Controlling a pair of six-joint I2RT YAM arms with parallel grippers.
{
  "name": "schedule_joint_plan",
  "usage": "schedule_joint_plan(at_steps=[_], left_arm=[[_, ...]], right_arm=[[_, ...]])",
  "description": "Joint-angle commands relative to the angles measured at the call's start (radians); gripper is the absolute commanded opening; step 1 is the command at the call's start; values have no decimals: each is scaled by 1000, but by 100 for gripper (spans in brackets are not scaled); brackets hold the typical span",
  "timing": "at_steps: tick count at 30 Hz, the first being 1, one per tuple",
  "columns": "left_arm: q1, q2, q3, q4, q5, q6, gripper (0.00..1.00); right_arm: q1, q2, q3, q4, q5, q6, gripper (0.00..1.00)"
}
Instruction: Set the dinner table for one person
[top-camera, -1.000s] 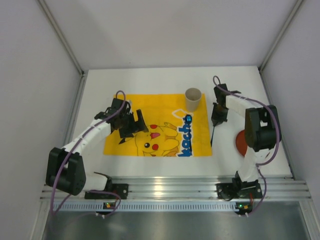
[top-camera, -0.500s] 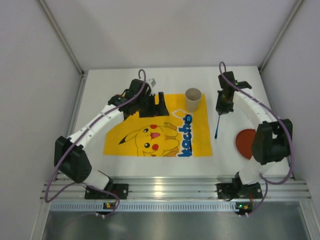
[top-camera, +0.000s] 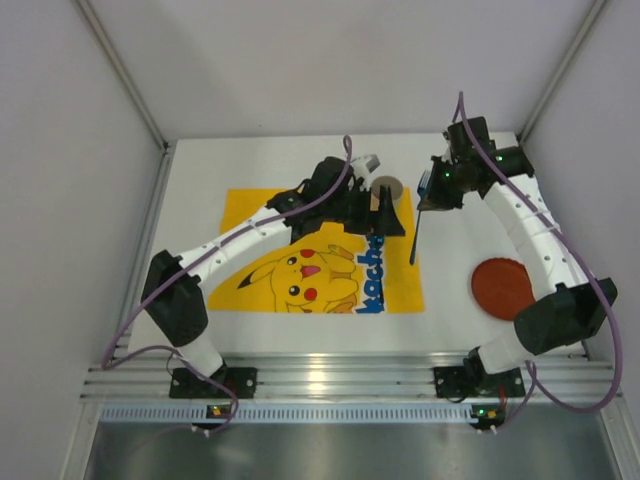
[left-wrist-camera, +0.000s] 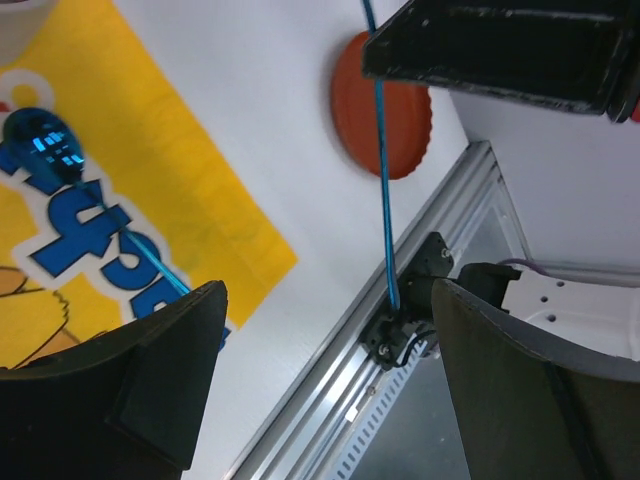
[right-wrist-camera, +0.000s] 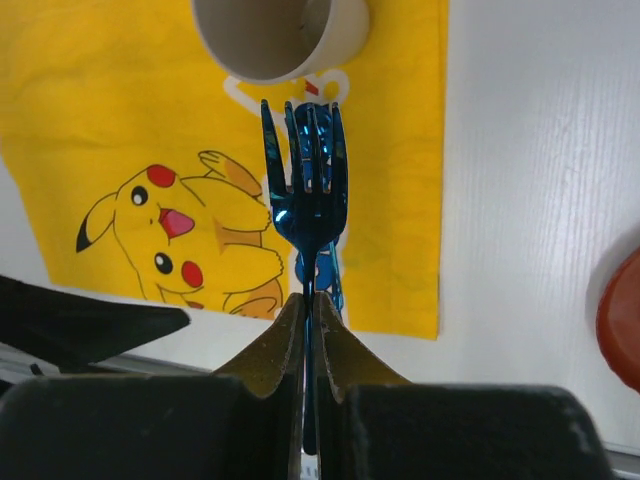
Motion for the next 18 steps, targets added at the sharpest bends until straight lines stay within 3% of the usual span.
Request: schedule_joint_plan(at_steps=[1,6,12,13,17,18], left_arm=[[-25,47,56,148,90,-37,89],[-48,95,71,194,144,-64,87],[-76,156,86,208,188,-75,75],[-82,161,89,210,193,-75,70],[-85,188,120,208,218,-80,7],[-85,188,126,206,221,-81,0]], right_arm=[[12,-59,43,-66,-66,36,0],[15,-88,25,-61,-86,51,0],[12,-93,31,-47,-99,68,0],[14,-91,33,-44,-108,68,0],[14,-96,14,-21,-122,80,0],[12,-99,11,-15,-125,88,0]])
